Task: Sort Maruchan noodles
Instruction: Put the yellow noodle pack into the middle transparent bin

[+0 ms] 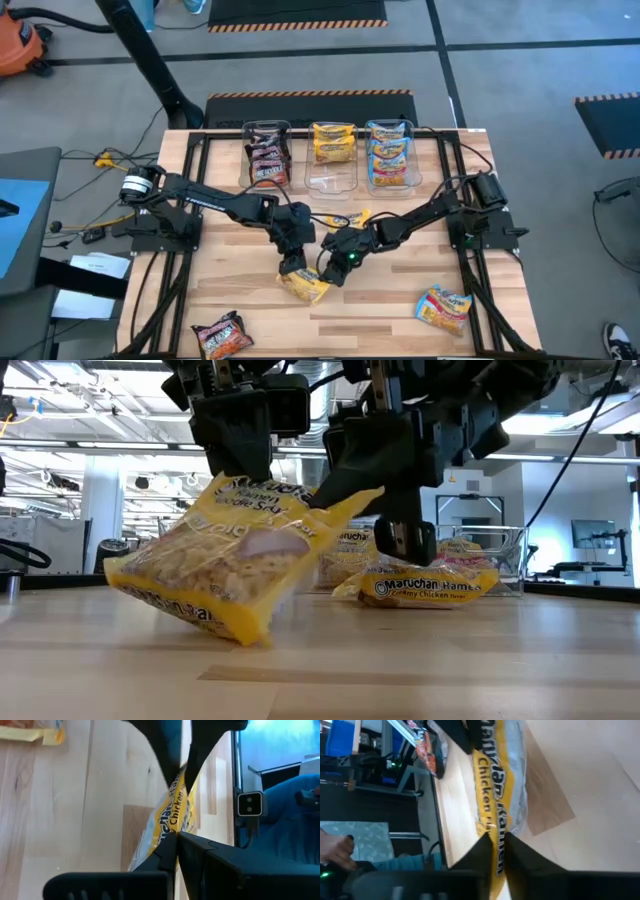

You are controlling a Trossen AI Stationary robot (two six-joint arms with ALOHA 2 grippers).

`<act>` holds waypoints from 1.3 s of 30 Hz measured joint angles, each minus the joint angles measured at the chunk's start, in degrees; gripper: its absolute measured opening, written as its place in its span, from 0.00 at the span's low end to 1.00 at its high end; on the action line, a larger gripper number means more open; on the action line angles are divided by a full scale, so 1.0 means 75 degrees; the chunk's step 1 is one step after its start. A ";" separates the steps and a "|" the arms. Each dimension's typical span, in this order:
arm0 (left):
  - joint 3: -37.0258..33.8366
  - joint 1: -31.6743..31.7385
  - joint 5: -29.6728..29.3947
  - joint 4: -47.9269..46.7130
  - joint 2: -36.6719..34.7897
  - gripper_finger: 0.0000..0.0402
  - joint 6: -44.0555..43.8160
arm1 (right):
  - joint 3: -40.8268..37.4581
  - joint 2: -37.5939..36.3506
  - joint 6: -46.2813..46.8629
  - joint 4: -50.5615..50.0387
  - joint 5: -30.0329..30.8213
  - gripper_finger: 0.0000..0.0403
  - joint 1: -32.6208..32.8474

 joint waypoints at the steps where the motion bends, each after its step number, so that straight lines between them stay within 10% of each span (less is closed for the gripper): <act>1: -0.0001 0.0000 0.0002 -0.0006 0.0000 0.00 0.0000 | 0.0003 -0.0005 0.0000 0.0030 -0.0026 0.13 -0.0001; 13: -0.0002 0.0000 -0.0056 -0.0022 0.0001 0.01 -0.0408 | 0.0006 -0.0006 -0.0145 0.0035 -0.0213 0.01 -0.0009; 27: -0.0002 0.0471 0.0684 0.0839 0.0003 0.25 -0.1066 | 0.0013 -0.0082 -0.0405 -0.0403 -0.0647 0.01 -0.0009; 39: -0.0005 0.0580 0.0127 0.0693 -0.0899 0.18 -0.0744 | 0.0021 -0.0562 -0.0946 -0.1487 -0.0807 0.01 -0.0162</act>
